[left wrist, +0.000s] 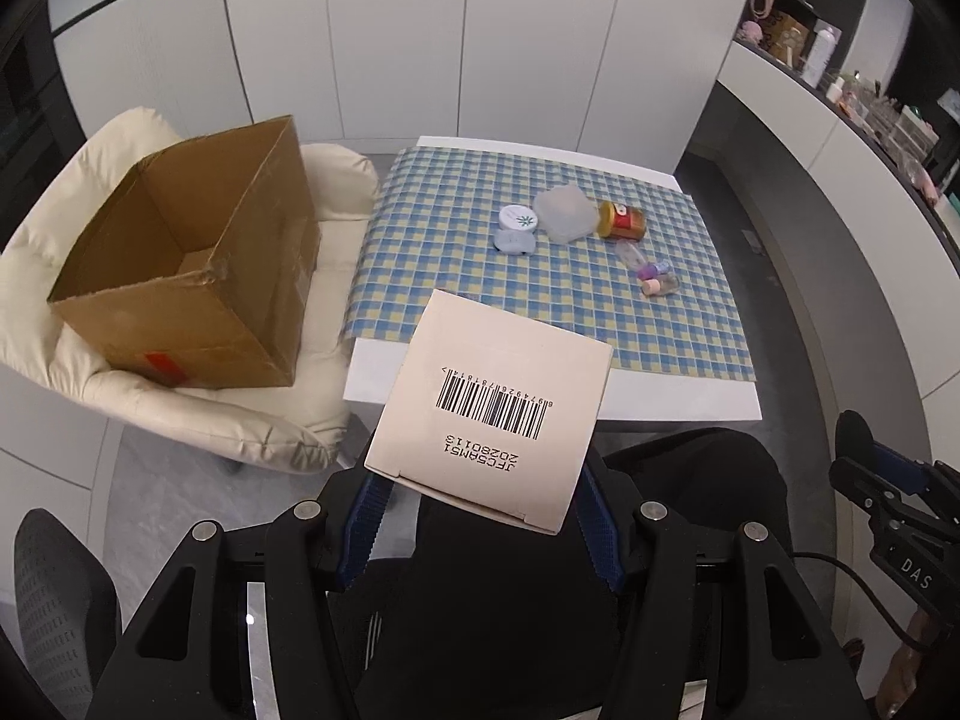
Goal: Organize objects
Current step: 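Carry the white box and black puck over to the cardboard box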
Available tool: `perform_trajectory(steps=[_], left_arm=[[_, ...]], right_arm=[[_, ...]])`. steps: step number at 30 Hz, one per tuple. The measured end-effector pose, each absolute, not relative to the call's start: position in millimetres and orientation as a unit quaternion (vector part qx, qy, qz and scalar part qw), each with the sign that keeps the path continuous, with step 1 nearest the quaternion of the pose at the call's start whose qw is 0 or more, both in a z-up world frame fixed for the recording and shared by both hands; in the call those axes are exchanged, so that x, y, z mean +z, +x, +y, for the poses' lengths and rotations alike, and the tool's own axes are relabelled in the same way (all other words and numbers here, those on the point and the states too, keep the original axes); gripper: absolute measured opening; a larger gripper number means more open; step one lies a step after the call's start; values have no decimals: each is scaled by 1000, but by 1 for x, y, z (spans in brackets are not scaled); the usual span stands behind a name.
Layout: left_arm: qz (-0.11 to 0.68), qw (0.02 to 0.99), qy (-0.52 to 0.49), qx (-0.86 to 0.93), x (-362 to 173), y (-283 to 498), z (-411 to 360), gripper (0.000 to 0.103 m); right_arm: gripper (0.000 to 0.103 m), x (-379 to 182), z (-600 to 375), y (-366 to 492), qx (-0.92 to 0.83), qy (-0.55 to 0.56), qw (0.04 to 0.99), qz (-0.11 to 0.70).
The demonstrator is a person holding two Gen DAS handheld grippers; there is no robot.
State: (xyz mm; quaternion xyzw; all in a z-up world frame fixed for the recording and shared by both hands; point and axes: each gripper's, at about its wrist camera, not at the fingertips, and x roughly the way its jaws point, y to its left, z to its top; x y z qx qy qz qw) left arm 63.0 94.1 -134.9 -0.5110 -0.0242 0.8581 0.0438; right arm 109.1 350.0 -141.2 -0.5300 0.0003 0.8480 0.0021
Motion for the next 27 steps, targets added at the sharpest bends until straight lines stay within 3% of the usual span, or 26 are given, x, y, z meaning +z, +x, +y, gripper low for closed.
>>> perform_trajectory(steps=[27], left_arm=[[-80, -83, -492, 863, -121, 104, 0, 58]], right_arm=[[49, -146, 250, 89, 847, -513, -117, -75]])
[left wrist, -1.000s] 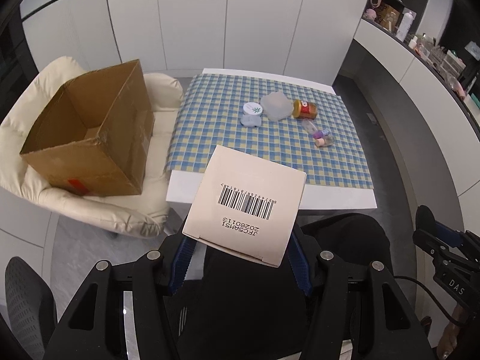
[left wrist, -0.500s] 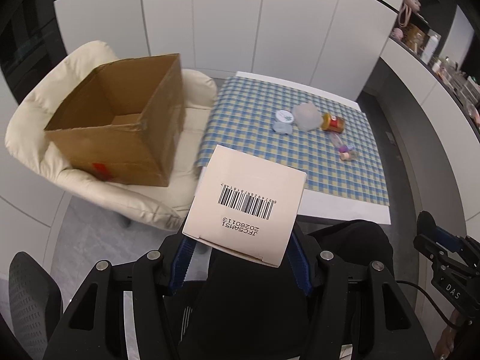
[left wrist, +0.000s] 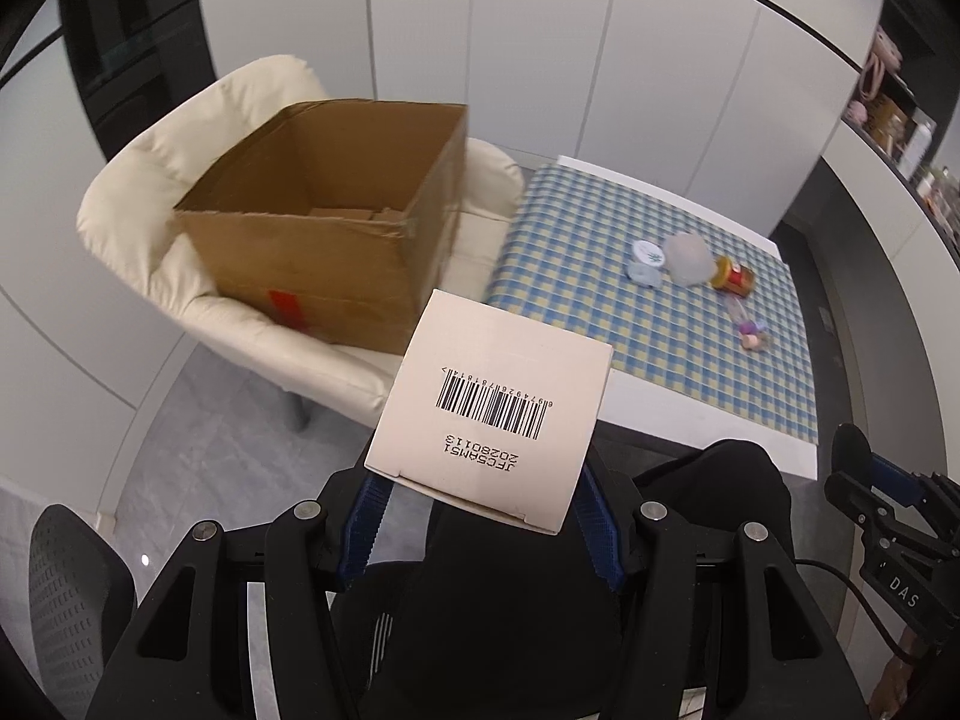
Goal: Organize objects
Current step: 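Carry the white box and black puck over to the cardboard box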
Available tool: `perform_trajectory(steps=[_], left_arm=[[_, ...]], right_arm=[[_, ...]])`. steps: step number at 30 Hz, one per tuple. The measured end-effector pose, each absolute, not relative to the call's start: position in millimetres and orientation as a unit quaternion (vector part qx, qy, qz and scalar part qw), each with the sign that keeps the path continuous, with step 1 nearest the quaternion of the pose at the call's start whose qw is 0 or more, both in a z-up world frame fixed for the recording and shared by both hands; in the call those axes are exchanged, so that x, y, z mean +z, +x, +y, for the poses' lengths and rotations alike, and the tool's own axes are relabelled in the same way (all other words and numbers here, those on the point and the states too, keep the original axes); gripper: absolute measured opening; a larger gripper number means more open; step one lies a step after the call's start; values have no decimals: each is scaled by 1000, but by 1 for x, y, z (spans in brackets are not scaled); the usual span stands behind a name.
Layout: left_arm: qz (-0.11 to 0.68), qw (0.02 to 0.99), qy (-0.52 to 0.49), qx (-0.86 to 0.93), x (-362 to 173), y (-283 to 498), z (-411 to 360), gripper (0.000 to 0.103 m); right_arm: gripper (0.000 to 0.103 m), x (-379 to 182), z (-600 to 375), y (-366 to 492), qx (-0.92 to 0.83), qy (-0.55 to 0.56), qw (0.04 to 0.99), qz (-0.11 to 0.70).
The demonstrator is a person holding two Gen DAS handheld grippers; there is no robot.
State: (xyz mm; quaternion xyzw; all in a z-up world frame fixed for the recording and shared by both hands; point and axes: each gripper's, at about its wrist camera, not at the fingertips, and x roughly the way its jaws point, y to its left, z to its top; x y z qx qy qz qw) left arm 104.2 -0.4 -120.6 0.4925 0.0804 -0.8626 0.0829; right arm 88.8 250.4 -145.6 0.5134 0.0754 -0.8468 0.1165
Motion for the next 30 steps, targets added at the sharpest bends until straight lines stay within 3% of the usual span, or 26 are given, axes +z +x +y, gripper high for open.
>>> perform_trajectory(steps=[17, 30], left_arm=[[103, 149, 479, -859, -124, 127, -45, 58], [121, 168, 473, -857, -124, 102, -78, 58]], right_arm=[[49, -141, 179, 84, -836, 500, 191, 119], [49, -150, 149, 58, -829, 505, 206, 123]])
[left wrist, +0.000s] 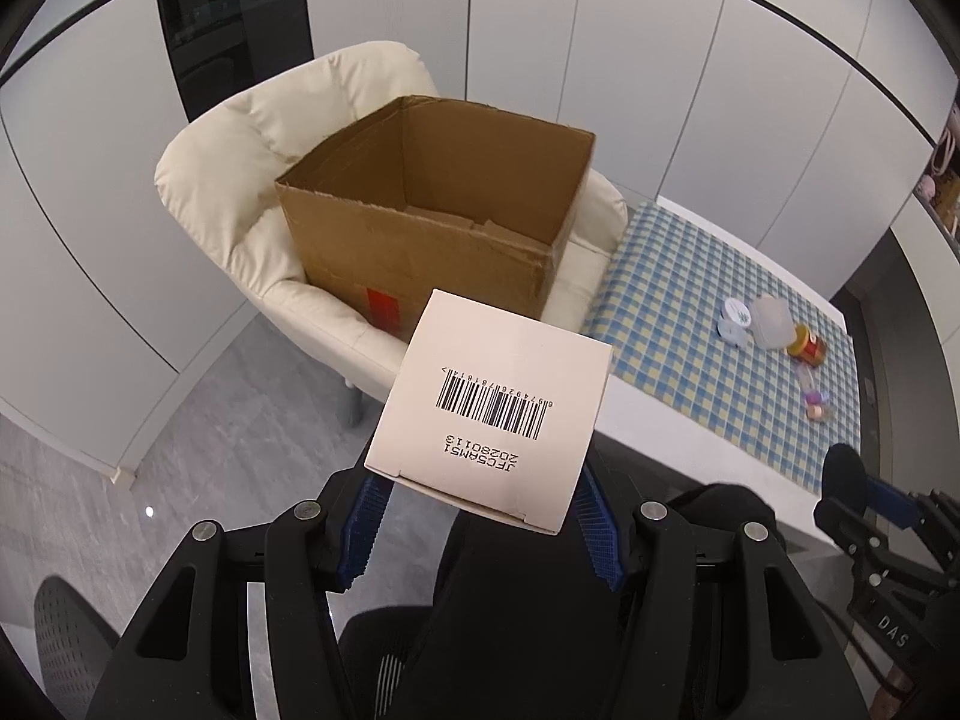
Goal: Organize objects
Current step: 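Carry the white box and black puck over to the cardboard box, then open the left tool over the box while the right tool releases the puck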
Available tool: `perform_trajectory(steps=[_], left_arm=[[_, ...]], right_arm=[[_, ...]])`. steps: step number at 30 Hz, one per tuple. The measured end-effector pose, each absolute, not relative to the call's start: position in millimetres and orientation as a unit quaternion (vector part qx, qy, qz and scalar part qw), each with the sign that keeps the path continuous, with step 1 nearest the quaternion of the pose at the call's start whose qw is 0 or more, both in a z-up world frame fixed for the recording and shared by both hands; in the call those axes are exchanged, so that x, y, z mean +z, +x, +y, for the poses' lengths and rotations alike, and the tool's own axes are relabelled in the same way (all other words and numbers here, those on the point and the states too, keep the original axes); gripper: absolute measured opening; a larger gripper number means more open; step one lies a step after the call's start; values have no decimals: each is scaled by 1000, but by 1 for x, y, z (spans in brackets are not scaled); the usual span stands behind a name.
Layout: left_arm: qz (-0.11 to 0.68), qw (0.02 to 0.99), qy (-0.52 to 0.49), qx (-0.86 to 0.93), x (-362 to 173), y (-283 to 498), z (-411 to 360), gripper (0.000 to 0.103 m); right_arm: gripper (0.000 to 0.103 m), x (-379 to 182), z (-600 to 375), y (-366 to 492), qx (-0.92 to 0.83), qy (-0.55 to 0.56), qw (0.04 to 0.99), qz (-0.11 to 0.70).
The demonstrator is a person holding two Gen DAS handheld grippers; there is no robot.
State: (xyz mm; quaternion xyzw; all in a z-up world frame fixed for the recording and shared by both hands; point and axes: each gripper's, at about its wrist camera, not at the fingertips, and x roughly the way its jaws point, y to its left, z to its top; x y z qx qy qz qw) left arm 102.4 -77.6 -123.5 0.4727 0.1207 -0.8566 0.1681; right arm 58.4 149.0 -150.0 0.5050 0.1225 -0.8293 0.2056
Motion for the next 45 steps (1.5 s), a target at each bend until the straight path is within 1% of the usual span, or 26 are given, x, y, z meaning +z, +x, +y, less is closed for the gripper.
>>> perform_trajectory(steps=[7, 19, 25, 29, 34, 45], left_arm=[[136, 188, 459, -857, -125, 76, -102, 58], [157, 208, 442, -858, -132, -1, -150, 58], [164, 223, 441, -854, -146, -39, -185, 58], [180, 226, 444, -848, -160, -67, -212, 58], [176, 244, 445, -843, -170, -99, -240, 58], [177, 251, 456, -835, -184, -128, -268, 58]], right_arm=[[50, -152, 120, 28, -829, 497, 223, 128], [49, -154, 21, -50, -837, 462, 259, 136], [50, -166, -29, -85, -834, 461, 271, 135], [49, -180, -61, -113, -823, 476, 288, 115], [49, -197, -93, -144, -818, 480, 294, 121], [49, -219, -123, -174, -812, 485, 296, 131]])
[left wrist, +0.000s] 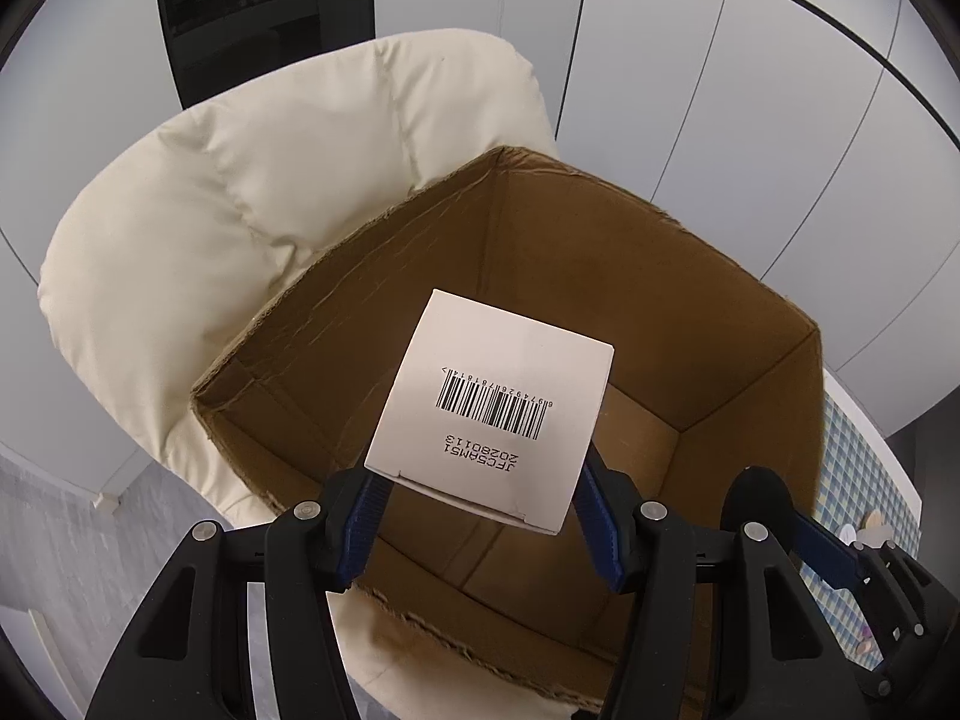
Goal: Organize objects
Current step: 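Open the left tool over the box while the right tool releases the puck, then withdraw both open tools from above the cardboard box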
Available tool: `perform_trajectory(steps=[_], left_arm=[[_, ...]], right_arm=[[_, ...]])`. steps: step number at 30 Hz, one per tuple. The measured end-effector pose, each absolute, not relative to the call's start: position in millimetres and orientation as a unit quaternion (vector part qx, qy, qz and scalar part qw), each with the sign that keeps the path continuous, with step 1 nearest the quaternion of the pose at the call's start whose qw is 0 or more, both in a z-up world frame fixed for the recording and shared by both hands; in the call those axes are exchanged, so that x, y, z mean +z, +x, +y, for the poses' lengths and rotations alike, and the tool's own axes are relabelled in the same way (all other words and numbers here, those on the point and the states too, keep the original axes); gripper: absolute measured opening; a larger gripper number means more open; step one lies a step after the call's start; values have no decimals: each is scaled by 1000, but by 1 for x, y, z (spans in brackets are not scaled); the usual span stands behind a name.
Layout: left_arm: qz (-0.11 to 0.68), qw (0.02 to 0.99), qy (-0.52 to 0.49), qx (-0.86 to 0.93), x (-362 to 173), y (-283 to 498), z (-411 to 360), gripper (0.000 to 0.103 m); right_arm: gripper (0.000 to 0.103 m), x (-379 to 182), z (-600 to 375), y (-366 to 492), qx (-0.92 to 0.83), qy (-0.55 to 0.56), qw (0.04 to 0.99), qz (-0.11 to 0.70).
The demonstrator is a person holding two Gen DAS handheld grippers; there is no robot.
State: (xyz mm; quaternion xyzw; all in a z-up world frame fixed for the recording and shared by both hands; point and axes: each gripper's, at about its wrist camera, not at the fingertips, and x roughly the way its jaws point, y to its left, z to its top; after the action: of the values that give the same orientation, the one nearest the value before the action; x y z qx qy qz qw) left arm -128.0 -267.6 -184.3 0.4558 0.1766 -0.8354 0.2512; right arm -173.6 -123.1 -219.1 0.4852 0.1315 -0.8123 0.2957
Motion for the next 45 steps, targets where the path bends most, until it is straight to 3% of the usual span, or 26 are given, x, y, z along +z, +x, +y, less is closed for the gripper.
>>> perform_trajectory(steps=[5, 6, 8, 10, 25, 40, 45], left_arm=[[174, 251, 461, -833, -192, -134, -273, 59], [174, 252, 458, -834, -193, -134, -274, 61], [170, 261, 461, -831, -194, -135, -275, 90], [165, 276, 467, -824, -195, -134, -275, 102], [181, 281, 457, -824, -193, -116, -287, 102], [189, 290, 434, -832, -169, -100, -303, 102], [178, 288, 431, -837, -159, -94, -295, 102]], right_arm=[[50, -231, -130, -178, -808, 493, 296, 129], [55, -233, -130, -178, -807, 493, 299, 124], [85, -237, -131, -181, -804, 500, 303, 110], [91, -238, -133, -182, -802, 498, 316, 97], [91, -262, -164, -157, -799, 495, 292, 181], [91, -265, -162, -133, -789, 525, 284, 146], [91, -251, -147, -148, -792, 531, 290, 88]])
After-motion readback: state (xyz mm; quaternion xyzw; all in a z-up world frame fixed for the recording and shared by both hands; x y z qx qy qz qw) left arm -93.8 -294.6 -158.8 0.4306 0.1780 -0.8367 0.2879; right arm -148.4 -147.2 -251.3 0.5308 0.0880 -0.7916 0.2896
